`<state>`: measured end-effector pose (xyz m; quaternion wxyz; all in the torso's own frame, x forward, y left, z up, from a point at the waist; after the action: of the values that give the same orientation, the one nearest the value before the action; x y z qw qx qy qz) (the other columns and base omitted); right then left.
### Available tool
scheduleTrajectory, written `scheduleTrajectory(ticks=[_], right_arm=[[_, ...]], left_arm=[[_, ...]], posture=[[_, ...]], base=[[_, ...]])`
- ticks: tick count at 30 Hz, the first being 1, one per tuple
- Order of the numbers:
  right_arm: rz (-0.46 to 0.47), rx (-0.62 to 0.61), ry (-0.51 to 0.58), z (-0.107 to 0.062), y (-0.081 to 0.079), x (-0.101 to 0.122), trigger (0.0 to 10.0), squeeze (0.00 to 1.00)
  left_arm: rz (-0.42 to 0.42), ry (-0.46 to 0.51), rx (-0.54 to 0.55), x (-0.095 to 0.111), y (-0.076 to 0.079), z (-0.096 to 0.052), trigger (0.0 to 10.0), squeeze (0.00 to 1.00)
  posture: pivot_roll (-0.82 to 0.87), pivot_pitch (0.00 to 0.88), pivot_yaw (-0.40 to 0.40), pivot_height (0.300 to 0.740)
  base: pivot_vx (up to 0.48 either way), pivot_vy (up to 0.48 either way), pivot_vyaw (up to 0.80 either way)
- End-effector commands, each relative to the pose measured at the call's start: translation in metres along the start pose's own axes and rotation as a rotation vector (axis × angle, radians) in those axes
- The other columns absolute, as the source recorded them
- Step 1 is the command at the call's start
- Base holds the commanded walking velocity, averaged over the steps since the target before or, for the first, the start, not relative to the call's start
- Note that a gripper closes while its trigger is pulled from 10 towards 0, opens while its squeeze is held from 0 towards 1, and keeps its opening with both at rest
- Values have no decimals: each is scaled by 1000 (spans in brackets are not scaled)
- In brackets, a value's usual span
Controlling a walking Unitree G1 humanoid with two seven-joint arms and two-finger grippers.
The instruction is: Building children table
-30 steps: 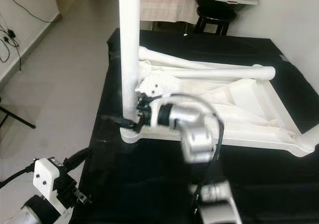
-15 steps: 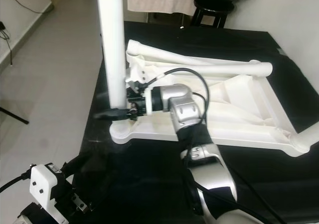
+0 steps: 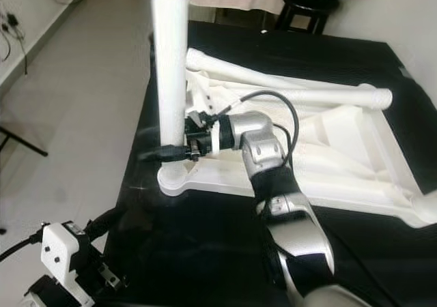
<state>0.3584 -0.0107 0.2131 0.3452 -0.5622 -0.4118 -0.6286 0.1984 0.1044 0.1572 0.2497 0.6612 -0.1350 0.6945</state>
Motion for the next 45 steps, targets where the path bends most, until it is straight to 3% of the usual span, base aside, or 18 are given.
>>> scheduleTrajectory(ticks=[1,2,4,9,14,15,16,17,19,20,21,24,27,28,29,42,43,45], right_arm=[[206,-550,-371,-49,20,-83,0,0],[220,-691,-455,-73,0,-99,0,0],[198,-663,-464,-74,-17,-98,0,0],[112,-582,-377,-52,1,-84,0,0],[121,-564,-372,-46,1,-82,157,0],[149,-559,-407,-46,-7,-79,10000,0],[149,-559,-407,-46,-7,-79,10000,0],[143,-522,-403,-43,-11,-74,10000,490],[143,-522,-403,-43,-11,-74,10000,490],[160,-351,-302,-27,-19,-55,10000,1000],[160,-351,-302,-27,-19,-55,10000,1000],[54,138,-45,-9,-41,-3,10000,1000],[-85,325,-75,-9,-46,-10,10000,1000],[-122,402,-95,-9,-49,-15,10000,925],[-133,441,-112,-7,-50,-19,10000,0],[-78,593,-82,27,-42,3,10000,0],[-79,626,-83,26,-42,4,2627,0],[-83,656,-81,25,-42,4,2627,0]], left_arm=[[-20,-5,9,-3,-3,-1,10000,0],[-21,1,13,-2,-7,1,10000,0],[-21,2,11,-3,-10,3,10000,0],[-20,-6,-23,-8,-18,12,10000,0],[-19,6,-4,-8,-21,13,10000,0],[-19,12,9,-7,-23,13,10000,0],[-19,12,9,-7,-23,13,10000,0],[-21,12,7,-7,-22,13,10000,0],[-21,12,7,-7,-22,13,10000,0],[-24,11,-1,-7,-21,13,10000,0],[-24,11,-1,-7,-21,13,10000,0],[-29,12,-11,-6,-16,12,10000,0],[-32,14,-16,-5,-13,12,10000,0],[-33,15,-18,-4,-11,12,10000,0],[-34,16,-19,-4,-10,12,10000,0],[-41,7,-23,-2,6,5,10000,0],[-42,4,-24,-2,7,4,10000,0],[-43,2,-25,-2,9,4,10000,0]], posture=[[-35,176,-149,740],[-52,186,-112,740],[-63,170,-102,740],[-63,97,-114,740],[-61,92,-114,740],[-56,98,-117,740],[-56,98,-117,740],[-58,100,-118,740],[-58,100,-118,740],[-51,112,-119,740],[-51,112,-119,740],[-49,129,-121,740],[-35,138,-124,740],[-21,146,-128,740],[-18,148,-128,740],[34,199,-146,740],[29,198,-148,740],[29,198,-148,740]], base=[[0,0,0],[0,0,0],[0,0,0],[0,0,0],[0,0,0],[0,0,0],[0,0,0],[0,0,0],[0,0,0],[0,0,0],[0,0,0],[0,0,0],[0,0,0],[0,0,0],[0,0,0],[0,0,0],[0,0,0],[0,0,0]])
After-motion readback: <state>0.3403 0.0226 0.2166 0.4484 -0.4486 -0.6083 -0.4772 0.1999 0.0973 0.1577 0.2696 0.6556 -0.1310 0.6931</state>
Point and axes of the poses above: a point about 5 cm out from each wrist's last joint towards the gripper, its own z axis pointing out of the wrist towards the gripper, its own x axis along the axis of the wrist's last joint, y = z × x, the point moved 6 cm from there along z, pointing out of the wrist towards the gripper, and after that the axes turned 5 degrees about -z, right-handed, at the moved point
